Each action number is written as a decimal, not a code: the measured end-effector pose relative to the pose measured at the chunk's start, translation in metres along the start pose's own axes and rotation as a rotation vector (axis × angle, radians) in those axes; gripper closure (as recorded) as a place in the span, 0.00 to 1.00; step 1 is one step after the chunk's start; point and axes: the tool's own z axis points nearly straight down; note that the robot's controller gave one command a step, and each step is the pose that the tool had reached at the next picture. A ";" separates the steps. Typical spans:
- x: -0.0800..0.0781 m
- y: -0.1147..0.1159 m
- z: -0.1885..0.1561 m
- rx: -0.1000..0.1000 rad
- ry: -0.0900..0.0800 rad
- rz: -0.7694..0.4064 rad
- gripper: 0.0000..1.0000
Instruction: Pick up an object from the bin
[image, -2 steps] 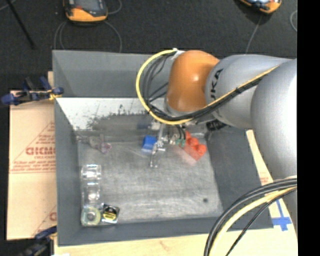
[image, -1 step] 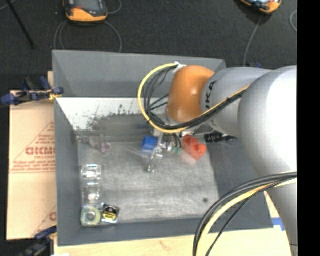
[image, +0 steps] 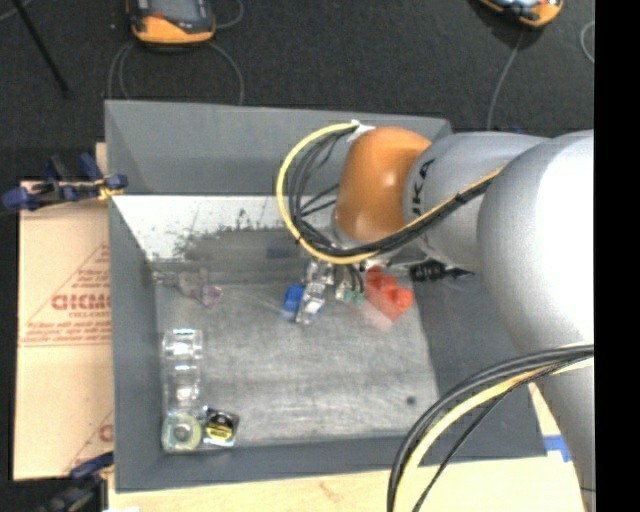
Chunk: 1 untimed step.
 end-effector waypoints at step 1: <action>0.017 0.011 -0.115 0.002 0.009 -0.011 1.00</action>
Offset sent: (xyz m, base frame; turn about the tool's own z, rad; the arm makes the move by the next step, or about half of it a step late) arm -0.0191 0.0132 0.1084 -0.0034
